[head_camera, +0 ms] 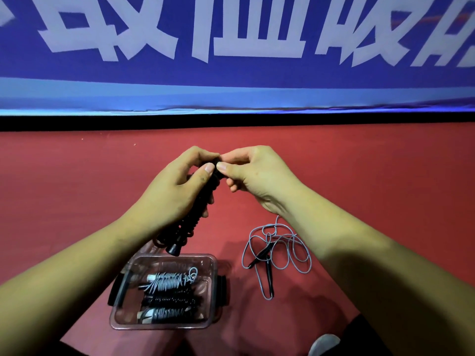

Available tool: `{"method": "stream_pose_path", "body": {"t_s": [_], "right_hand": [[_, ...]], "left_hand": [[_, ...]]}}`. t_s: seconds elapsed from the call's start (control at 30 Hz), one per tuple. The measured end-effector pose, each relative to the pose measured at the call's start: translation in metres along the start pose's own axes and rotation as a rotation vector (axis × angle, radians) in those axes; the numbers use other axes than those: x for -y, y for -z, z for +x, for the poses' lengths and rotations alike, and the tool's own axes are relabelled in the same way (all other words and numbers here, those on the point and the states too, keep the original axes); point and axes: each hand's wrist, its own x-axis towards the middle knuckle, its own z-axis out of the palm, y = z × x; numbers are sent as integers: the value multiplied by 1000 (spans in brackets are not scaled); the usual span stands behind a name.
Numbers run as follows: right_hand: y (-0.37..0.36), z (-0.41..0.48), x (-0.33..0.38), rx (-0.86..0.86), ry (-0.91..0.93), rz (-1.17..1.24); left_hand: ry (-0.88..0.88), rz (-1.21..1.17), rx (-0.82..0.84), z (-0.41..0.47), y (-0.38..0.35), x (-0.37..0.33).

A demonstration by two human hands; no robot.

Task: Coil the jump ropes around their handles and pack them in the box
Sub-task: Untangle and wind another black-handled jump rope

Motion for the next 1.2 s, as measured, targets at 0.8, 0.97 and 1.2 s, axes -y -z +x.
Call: {"method": "stream_pose_path", "body": {"t_s": [0.8,0.97,1.2], "right_hand": [[-17,-2,-11,51,-8,127],[-15,2,-14,-3,0,161],[-22,9,-41,29,-170,28]], "left_hand": [[174,-210,133,-1,22,-4],[311,-262,224,4,41,1],[452,-108,426,1,36,31]]}}
